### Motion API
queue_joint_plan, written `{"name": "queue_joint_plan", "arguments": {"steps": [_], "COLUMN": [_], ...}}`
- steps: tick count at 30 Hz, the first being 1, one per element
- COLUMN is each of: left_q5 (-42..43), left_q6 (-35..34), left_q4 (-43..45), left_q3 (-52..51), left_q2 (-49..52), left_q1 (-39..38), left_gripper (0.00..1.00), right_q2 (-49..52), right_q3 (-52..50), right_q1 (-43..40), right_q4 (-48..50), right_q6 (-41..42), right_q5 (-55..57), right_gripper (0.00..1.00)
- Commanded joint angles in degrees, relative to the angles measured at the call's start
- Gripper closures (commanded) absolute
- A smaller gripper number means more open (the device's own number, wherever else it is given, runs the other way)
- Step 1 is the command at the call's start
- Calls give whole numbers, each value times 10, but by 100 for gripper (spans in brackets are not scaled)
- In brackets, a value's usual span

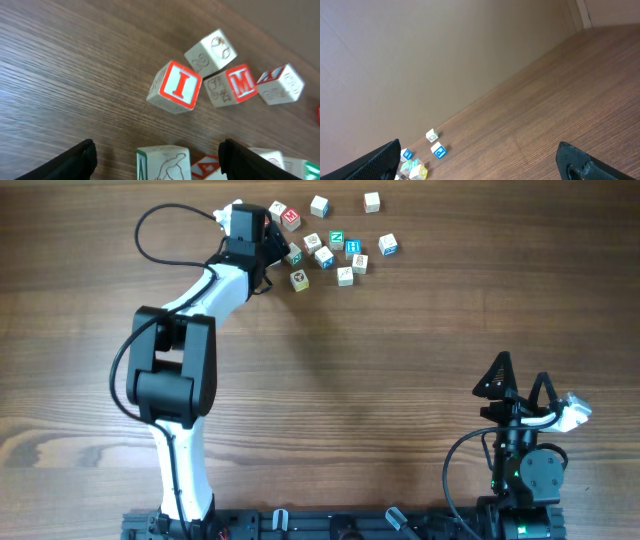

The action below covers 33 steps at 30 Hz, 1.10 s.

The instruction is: Form a horizontal line

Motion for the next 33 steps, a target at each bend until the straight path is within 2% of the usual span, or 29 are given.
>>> {"name": "queue_joint_plan", "arguments": {"steps": [1, 7, 13, 15, 17, 24, 33], "left_q5": [23, 23, 23, 23, 19, -8, -7], "left_q6": [9, 28, 30, 45, 62, 115, 120], "left_q4": [6, -1, -14, -17, -24, -45, -96], "left_q3": [9, 9, 9, 9, 9, 9, 9], "left_q2": [28, 28, 29, 29, 29, 20, -66], "left_q1": [-1, -3, -3, -3, -3, -3, -5], "left_gripper": [21, 26, 45, 60, 65, 68, 67], "right_q2": [-7, -7, -7, -7, -7, -7, -7], "right_q3": [0, 0, 0, 0, 0, 0, 0], "right_q1": [-2, -2, -2, -2, -2, -2, -2], "right_q4": [3, 3, 3, 3, 3, 3, 3], "right_q6": [-8, -8, -8, -8, -8, -8, -8], "right_q5": [-4, -4, -4, -4, -4, -4, -4], "right_gripper": [0, 0, 0, 0, 0, 0, 0]}}
